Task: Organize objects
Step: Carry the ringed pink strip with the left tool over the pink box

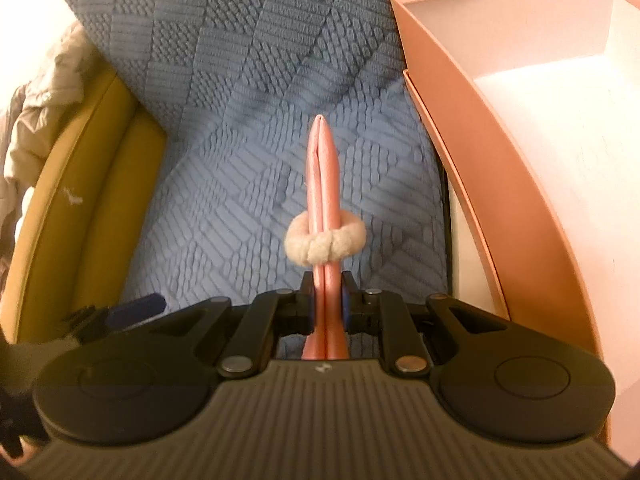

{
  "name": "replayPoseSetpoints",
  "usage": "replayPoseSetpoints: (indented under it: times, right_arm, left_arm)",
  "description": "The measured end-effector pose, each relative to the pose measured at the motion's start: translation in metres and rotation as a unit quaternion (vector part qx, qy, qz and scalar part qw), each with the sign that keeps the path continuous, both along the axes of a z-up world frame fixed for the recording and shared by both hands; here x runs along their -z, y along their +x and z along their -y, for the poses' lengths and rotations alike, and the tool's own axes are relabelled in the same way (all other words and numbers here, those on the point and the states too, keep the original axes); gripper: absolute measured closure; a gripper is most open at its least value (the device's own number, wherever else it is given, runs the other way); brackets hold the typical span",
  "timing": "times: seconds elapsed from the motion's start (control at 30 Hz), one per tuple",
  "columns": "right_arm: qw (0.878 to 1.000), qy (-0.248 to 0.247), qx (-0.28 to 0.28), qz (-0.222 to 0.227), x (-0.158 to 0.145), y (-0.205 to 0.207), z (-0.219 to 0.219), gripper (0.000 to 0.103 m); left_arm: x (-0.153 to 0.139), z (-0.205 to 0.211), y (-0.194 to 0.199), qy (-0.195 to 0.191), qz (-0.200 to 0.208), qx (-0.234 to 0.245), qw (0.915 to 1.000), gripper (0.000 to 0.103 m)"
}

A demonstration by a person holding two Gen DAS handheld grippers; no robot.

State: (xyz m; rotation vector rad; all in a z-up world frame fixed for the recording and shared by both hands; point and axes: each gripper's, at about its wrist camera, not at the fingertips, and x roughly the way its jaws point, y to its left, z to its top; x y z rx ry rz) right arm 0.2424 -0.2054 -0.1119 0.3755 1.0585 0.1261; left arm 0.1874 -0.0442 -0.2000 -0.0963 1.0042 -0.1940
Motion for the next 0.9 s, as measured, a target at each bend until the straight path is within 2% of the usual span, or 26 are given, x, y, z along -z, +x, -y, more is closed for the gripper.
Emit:
replayPoseSetpoints:
  times: [0.23, 0.43, 0.57, 0.9]
  right_arm:
    - [1.000, -0.008, 0.002, 0.003, -0.012, -0.009, 0.002, 0.088]
    - [1.000, -0.012, -0.002, 0.018, -0.040, -0.022, 0.004, 0.088]
    - [0.999, -0.016, -0.006, 0.028, -0.066, -0.033, 0.009, 0.088]
    - [0.999, 0.008, -0.010, 0.047, -0.128, -0.051, 0.032, 0.088]
  left_arm:
    - [0.001, -0.001, 0.001, -0.011, -0.022, -0.007, 0.9997, 0.006]
    - [-0.011, -0.008, -0.008, -0.055, -0.038, -0.034, 0.9972, 0.006]
    - [-0.030, -0.008, -0.018, -0.079, -0.041, -0.038, 0.9953, 0.006]
    - [-0.092, 0.012, -0.043, -0.064, -0.025, -0.045, 0.9966, 0.005]
